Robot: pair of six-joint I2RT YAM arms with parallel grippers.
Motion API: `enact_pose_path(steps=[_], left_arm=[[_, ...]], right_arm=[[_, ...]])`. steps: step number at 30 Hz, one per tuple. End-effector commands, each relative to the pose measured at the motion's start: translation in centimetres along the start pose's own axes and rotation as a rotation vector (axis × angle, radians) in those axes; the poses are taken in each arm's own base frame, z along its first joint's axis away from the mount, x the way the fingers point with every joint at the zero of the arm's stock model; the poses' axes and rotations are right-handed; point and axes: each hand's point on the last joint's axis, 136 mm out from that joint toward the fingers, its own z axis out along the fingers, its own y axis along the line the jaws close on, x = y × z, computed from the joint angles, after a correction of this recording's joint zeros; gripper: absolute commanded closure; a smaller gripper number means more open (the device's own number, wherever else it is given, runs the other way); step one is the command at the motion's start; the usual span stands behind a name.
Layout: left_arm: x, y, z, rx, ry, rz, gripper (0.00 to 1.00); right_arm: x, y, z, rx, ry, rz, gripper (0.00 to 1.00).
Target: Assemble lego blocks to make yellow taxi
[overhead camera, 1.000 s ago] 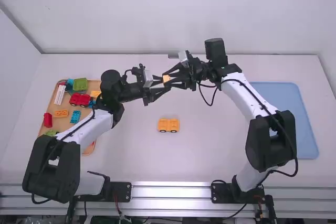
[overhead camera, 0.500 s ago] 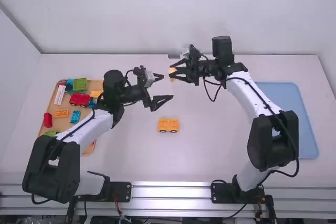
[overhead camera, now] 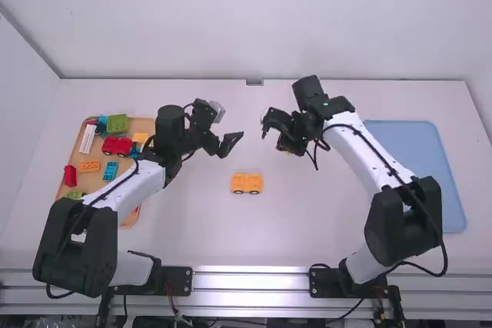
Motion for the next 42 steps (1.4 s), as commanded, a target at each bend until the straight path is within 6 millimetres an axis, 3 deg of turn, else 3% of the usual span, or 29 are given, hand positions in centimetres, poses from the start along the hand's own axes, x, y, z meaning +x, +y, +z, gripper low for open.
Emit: enact_pose_path(steps=[1, 3, 6, 8, 11, 15, 21, 24, 28, 31, 35, 38, 40, 42], left_arm=[[0.0, 0.3, 0.0, -0.017, 0.001, 0.02, 0.01], [0.0, 0.3, 0.0, -0.017, 0.002, 0.02, 0.01], [0.0, 0.3, 0.0, -0.018, 0.001, 0.02, 0.01], [0.0, 0.3, 0.0, -0.018, 0.001, 0.02, 0.01], [0.1, 0.2, 0.0, -0.013, 0.004, 0.017, 0.01], [0.5, 0.2, 0.0, -0.011, 0.018, 0.008, 0.01], [1.3, 0.0, 0.0, -0.006, 0.048, -0.011, 0.01], [1.5, 0.0, 0.0, -0.005, 0.057, -0.016, 0.01], [1.7, 0.0, 0.0, -0.003, 0.065, -0.008, 0.01], [2.0, -0.1, 0.0, -0.001, 0.075, 0.011, 0.01], [2.3, -0.2, -0.1, 0.0, 0.088, 0.003, 0.01], [2.7, -0.3, -0.1, 0.008, 0.102, 0.041, 0.01], [3.0, -0.3, -0.1, 0.008, 0.113, 0.057, 0.01], [3.0, -0.3, -0.1, 0.01, 0.115, 0.042, 0.01]], right_arm=[[3.0, 0.4, 0.8, 0.052, 0.144, -0.06, 0.98], [3.5, 1.3, 1.6, 0.032, 0.162, -0.071, 0.98], [5.2, 4.1, 3.7, -0.05, 0.193, -0.155, 0.96], [5.9, 4.7, 4.8, -0.049, 0.204, -0.172, 0.91], [6.7, 5.3, 6.9, -0.018, 0.202, -0.202, 0.91], [6.7, 5.6, 8.1, 0.0, 0.166, -0.211, 0.98], [6.1, 5.6, 9.8, -0.03, 0.125, -0.206, 0.88], [6.5, 5.5, 10.5, -0.062, 0.158, -0.197, 0.88], [6.2, 5.5, 10.9, -0.114, 0.2, -0.197, 0.97], [6.0, 5.6, 10.7, -0.156, 0.214, -0.218, 0.96], [5.2, 5.6, 10.9, -0.143, 0.204, -0.209, 0.66], [5.2, 5.7, 10.9, -0.141, 0.215, -0.219, 0.54], [4.9, 4.7, 10.3, -0.107, 0.232, -0.193, 0.01], [3.8, 4.5, 9.1, -0.101, 0.208, -0.172, 0.01]])
